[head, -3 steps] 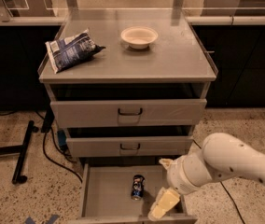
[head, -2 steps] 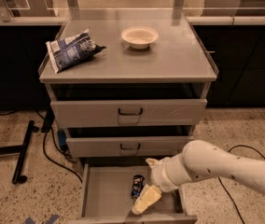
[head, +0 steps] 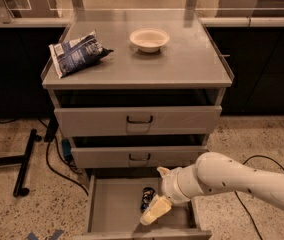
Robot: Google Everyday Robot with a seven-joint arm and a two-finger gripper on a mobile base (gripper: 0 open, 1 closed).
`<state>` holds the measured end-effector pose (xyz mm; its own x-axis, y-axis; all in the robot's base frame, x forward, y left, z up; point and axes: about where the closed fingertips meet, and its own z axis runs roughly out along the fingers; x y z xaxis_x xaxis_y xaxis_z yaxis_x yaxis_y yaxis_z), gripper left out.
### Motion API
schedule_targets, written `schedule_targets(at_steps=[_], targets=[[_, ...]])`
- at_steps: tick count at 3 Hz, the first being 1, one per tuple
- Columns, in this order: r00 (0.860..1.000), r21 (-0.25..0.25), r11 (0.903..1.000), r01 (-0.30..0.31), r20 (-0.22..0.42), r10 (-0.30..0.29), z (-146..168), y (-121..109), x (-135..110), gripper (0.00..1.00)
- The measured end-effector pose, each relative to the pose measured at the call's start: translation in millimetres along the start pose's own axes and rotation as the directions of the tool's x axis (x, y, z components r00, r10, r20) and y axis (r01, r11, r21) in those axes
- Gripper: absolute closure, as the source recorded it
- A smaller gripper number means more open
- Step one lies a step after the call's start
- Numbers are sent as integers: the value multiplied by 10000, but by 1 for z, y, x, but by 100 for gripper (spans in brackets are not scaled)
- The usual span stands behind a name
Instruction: Pick pepsi can from bottom drawer and place on counter
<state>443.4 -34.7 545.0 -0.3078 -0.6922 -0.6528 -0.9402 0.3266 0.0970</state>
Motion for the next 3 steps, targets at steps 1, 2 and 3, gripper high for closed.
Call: schedule_targets(at_steps=[1,2,3], targets=[[9993,96,9995,-300,222,298,20,-22,10,0],[9977,-47,9996,-264,623,267,60,-61,27,0],[9952,-421,9989,-229,940,267,108,-93,47,0]])
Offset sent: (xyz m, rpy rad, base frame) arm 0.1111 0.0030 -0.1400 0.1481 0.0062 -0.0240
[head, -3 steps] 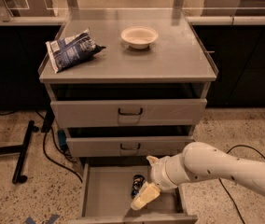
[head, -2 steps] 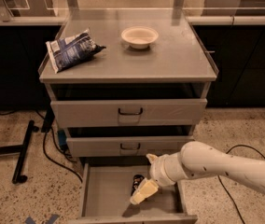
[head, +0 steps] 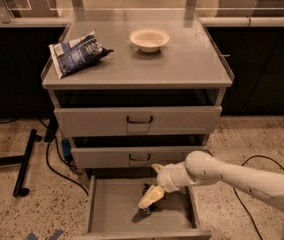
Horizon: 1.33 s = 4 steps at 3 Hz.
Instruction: Pick pepsi can from bottom drawer and place on counter
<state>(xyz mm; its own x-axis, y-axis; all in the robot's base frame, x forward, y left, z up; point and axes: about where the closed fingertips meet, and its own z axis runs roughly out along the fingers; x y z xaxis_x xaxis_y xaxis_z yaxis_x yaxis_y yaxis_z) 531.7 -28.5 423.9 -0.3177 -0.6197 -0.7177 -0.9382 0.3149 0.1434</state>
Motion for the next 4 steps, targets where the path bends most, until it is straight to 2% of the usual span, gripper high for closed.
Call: schedule_targets(at_steps=[1,2,3,4], targets=[[9999,-415,9990,135,-56,-138,48,-22,27,0],[9992,-595,9975,390,13,-390,91,-40,53,0],[9982,-431,9975,565,246,-555,130,-55,76,0],[9981,-433,9975,566,248,-555,130,-55,76,0]])
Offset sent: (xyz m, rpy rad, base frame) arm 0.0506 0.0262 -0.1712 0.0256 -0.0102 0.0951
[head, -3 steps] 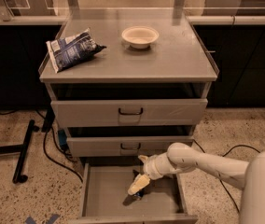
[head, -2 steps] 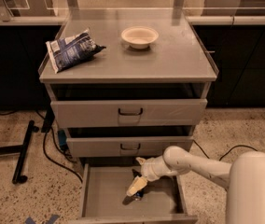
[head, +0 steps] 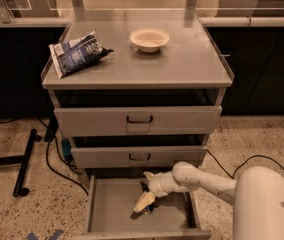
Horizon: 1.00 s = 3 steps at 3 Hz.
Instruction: Pick pepsi can from bottom drawer and place on counter
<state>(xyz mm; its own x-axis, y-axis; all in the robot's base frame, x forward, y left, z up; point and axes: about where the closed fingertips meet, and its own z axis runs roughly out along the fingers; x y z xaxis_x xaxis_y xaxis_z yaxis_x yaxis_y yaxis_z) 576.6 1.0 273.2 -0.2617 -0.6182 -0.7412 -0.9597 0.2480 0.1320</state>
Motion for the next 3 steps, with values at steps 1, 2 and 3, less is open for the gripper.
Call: schedule_targets(at_steps=[1,2,3], targets=[[9994,-414,9990,158,321,-145,11,-4,9,0],[9986,-739,9970,243,491,-207,30,-22,38,0],[9979,-764,9967,260,610,-214,45,-36,62,0]])
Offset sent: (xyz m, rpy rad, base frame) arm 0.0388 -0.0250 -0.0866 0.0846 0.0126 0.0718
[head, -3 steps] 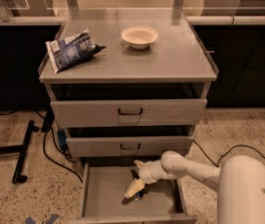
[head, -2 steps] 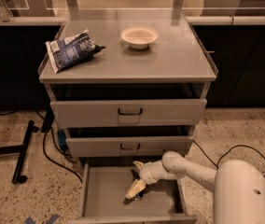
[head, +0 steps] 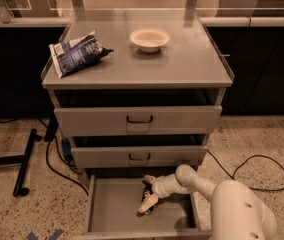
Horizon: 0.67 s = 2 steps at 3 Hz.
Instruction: Pick pepsi can from bottom drawer and place on counter
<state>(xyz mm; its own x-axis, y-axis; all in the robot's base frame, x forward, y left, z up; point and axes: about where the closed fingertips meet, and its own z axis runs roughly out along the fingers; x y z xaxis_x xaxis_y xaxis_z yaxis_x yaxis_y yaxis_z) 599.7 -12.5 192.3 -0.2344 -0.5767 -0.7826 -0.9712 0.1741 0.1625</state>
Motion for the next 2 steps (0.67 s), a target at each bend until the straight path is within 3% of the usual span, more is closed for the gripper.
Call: schedule_targets(at_steps=[2], targets=[[9999,360,9992,170,-9,-170,12,-16,29,0]])
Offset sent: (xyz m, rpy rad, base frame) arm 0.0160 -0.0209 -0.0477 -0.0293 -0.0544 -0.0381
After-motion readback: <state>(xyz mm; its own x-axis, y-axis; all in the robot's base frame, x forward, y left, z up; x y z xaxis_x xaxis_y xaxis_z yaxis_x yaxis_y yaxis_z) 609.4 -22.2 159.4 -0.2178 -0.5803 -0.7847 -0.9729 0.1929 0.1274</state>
